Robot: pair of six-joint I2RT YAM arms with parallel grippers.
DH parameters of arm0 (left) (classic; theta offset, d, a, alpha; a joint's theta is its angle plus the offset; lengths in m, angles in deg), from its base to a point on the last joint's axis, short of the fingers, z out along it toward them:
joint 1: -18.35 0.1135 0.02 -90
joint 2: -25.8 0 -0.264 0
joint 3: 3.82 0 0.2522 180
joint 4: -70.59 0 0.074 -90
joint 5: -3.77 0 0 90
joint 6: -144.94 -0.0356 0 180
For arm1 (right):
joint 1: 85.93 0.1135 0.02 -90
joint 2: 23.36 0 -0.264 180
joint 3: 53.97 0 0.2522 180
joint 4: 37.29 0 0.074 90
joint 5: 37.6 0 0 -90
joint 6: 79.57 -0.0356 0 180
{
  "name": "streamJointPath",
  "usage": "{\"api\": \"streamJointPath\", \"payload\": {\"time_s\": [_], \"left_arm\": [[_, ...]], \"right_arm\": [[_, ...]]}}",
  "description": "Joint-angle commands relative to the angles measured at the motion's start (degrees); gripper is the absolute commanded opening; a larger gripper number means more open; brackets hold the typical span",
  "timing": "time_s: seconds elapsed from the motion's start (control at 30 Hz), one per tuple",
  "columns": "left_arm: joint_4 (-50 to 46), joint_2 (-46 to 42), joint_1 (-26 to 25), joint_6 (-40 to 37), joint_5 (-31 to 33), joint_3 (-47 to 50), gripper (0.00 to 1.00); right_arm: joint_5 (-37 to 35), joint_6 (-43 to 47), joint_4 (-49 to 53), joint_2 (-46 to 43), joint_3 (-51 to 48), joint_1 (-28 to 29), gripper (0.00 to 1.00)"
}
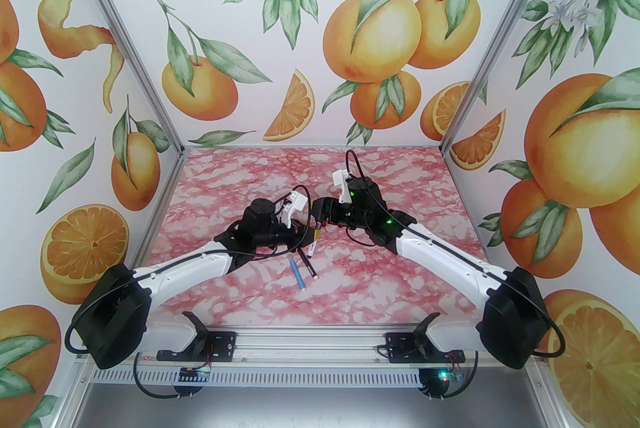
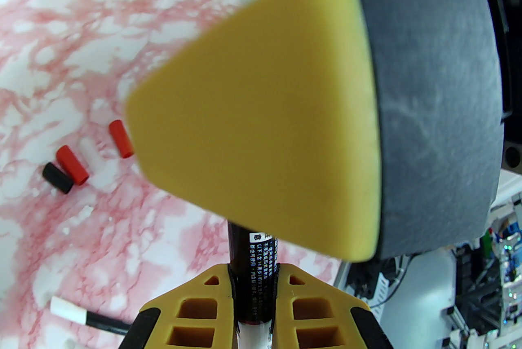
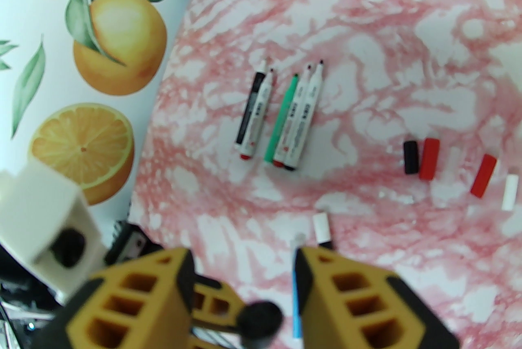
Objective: Open the pen caps
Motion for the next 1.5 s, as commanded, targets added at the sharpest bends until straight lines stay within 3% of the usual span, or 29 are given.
{"api": "streamJointPath", "payload": {"time_s": [0.0,0.63,1.0,1.2,1.37,1.47], "left_arm": [[2.3,0.9,-0.6,-1.3,-1.2,-1.5,0.08],[1.6,-0.4,-0.7,-1.3,0.4,-0.8,0.07],[1.0,-1.2,-0.8,-1.2,0.5,-0.5,0.08],[3.9,0.1,-1.2,0.7,-2.9,0.8,0.33],[7.5,1.0,-1.6,2.8,-4.0,2.1,0.39],[11.1,1.7,-1.7,5.0,-4.2,2.9,0.36]], "right_arm": [[1.1,1.0,1.7,1.1,1.8,0.6,0.43],[0.3,2.0,4.3,1.6,2.0,1.2,0.29],[-0.4,1.9,4.5,1.1,1.8,1.4,0.13],[0.2,0.8,2.7,0.2,1.9,1.4,0.12],[2.0,-0.2,1.0,0.0,1.9,1.4,0.11],[3.2,-1.2,-0.6,-0.1,1.4,1.4,0.11]]}}
